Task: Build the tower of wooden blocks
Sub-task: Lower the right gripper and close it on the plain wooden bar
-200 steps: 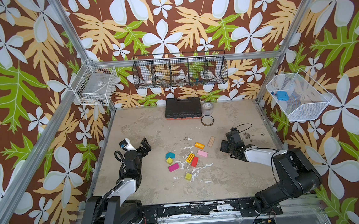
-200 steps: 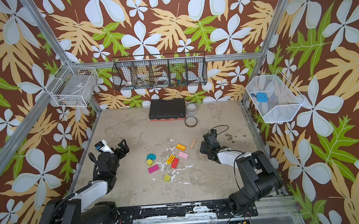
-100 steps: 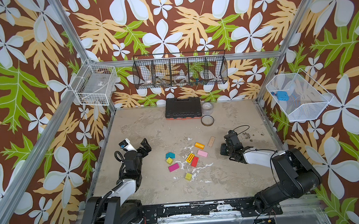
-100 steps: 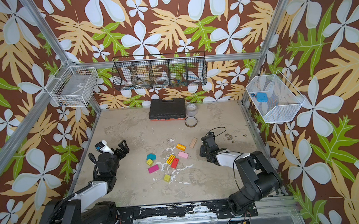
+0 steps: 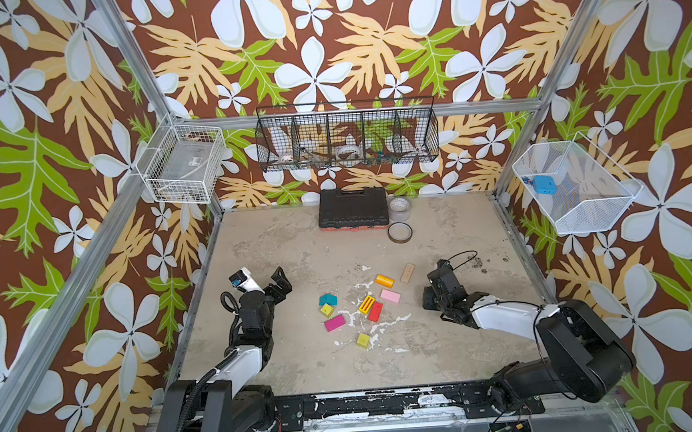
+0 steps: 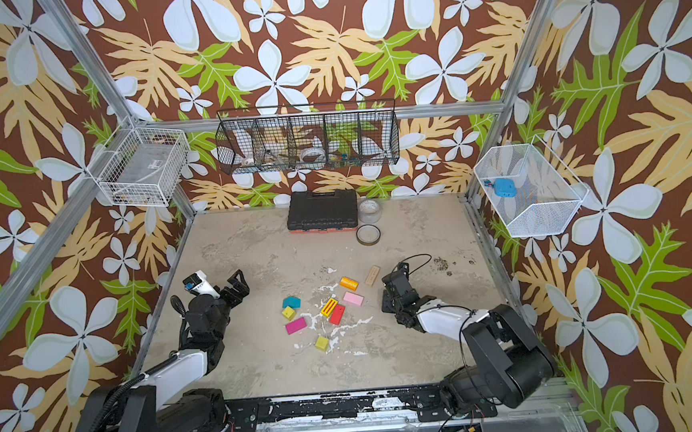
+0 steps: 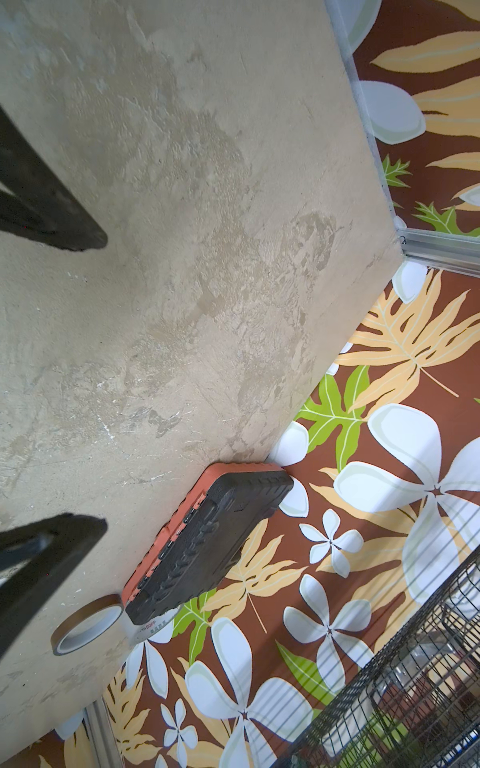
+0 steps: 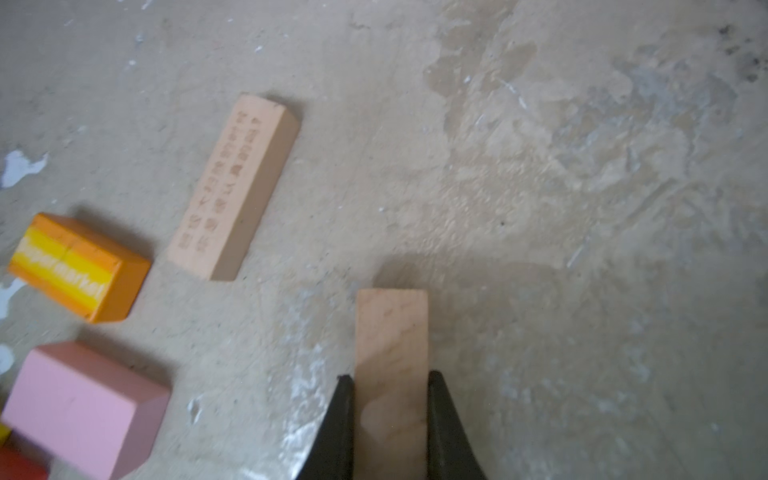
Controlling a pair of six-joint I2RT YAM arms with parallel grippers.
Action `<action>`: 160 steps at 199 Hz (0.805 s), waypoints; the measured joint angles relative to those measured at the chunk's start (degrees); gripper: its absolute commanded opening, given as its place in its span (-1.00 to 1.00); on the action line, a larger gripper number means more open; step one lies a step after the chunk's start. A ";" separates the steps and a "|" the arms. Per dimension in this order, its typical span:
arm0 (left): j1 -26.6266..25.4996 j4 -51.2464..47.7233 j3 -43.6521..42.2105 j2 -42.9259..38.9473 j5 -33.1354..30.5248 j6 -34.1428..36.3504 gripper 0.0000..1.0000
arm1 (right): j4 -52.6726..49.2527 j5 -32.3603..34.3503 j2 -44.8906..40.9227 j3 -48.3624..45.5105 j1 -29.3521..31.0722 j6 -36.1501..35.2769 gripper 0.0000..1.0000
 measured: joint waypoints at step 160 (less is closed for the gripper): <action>0.00 0.39 -1.57 -1.68 0.63 0.02 1.00 | -18.16 -1.16 -25.27 -4.92 7.69 3.34 -0.78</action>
